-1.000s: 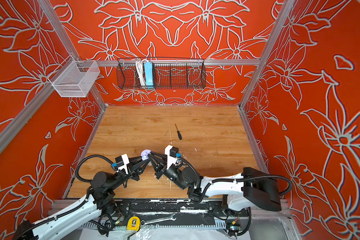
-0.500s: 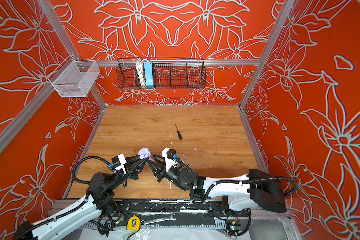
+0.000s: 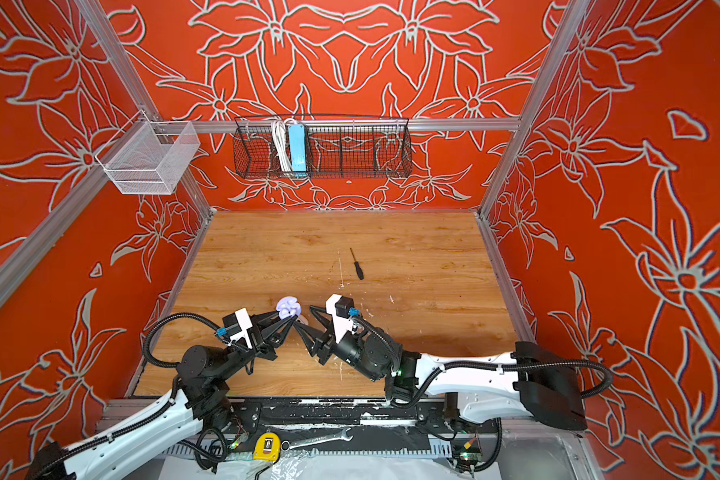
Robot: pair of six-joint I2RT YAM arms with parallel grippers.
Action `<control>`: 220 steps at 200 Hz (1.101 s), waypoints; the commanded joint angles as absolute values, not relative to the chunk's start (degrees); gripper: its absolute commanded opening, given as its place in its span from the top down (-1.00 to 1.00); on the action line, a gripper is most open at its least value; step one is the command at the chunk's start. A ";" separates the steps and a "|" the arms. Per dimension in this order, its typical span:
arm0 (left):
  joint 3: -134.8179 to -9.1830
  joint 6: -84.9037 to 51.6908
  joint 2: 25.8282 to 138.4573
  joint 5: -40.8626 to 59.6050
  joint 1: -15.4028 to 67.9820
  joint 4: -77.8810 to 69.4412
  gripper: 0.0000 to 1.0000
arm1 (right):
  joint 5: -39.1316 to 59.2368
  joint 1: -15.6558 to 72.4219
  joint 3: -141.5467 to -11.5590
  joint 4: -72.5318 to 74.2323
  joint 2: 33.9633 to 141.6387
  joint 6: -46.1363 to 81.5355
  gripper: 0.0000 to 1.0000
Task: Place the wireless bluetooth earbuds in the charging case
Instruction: 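Open the right gripper and draw it back from the case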
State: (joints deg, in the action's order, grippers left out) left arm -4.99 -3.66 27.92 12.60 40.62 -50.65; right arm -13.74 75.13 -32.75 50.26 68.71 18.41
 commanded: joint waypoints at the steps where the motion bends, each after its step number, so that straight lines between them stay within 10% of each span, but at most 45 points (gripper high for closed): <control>1: -6.22 -3.08 27.95 13.24 40.96 -52.82 1.00 | -12.35 75.15 -36.86 46.84 68.79 17.93 -0.16; 220: -6.24 -3.08 27.40 13.31 40.96 -52.56 1.00 | -23.25 75.06 -37.67 41.31 68.21 18.63 0.12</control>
